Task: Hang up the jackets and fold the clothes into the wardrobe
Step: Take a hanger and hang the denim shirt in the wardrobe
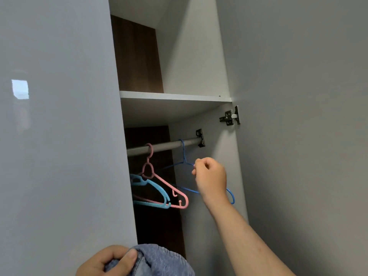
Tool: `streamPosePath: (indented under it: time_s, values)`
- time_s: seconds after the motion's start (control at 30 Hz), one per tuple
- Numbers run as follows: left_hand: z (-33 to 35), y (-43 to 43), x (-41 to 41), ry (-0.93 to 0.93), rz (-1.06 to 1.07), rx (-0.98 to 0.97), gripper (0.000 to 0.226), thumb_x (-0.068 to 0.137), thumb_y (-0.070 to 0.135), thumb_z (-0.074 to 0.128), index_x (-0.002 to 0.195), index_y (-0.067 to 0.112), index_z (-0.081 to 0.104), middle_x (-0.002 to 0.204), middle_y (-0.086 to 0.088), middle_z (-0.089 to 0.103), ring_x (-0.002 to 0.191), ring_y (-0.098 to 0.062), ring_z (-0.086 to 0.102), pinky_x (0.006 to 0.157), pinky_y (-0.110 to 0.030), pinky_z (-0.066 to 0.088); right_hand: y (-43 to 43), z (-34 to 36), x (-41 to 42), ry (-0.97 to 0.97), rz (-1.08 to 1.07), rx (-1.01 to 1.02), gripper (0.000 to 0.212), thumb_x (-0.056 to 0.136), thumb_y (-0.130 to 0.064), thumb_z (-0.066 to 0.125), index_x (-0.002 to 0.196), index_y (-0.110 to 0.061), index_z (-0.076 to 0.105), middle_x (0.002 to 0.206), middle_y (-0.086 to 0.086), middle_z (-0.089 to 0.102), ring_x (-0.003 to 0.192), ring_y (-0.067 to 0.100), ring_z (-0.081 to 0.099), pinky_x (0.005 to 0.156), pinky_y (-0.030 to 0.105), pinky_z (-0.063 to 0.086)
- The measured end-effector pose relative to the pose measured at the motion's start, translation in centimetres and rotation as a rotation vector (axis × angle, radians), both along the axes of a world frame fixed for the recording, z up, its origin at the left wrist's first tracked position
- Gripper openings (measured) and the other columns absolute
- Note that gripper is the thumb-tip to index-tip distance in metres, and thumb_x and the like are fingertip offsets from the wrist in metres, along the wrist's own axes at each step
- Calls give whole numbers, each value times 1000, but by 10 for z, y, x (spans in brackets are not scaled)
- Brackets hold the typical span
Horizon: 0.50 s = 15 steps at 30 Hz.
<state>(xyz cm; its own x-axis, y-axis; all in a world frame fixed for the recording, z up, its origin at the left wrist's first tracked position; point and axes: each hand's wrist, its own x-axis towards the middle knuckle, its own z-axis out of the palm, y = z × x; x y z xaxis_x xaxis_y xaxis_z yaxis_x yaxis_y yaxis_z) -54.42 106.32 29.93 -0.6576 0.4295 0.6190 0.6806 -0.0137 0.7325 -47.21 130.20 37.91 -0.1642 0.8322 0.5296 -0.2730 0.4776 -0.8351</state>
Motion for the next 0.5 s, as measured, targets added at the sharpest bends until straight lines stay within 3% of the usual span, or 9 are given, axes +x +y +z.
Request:
streamPosePath:
  time_s: [0.1,0.2,0.3,0.37,0.5]
  values:
    - [2,24,17,-143,-70,-30,26,74,-1,78,53,12,71,57,-9,67,59,-13,61,54,-9,45,31,-16,2,-109,-312,169,13,90,-17,58,93,-19,70,92,-6,67,93,18,60,76,29,45]
    - [5,41,30,-199,-109,-31,25,77,5,78,54,15,72,61,-6,68,68,-18,64,63,-19,49,63,-35,0,-367,-421,262,34,91,-22,60,124,-14,65,125,1,64,118,23,54,101,35,41]
    - [6,51,31,-226,-129,5,25,77,4,78,55,15,72,62,-7,69,64,-13,63,62,-17,49,82,-47,-3,-585,-401,247,41,93,-39,57,125,-15,63,127,3,63,119,27,54,101,36,42]
    - [5,54,31,-250,-146,22,26,77,3,77,55,14,72,63,-8,69,67,-18,63,65,-24,49,87,-53,-4,-657,-376,236,44,93,-45,56,124,-15,64,124,4,64,117,28,56,99,36,45]
    - [5,57,31,-265,-171,6,26,79,4,75,56,16,73,66,-7,70,71,-20,65,65,-24,46,95,-62,-3,-716,-353,198,35,94,-41,57,117,-15,65,116,4,68,107,27,60,91,38,51]
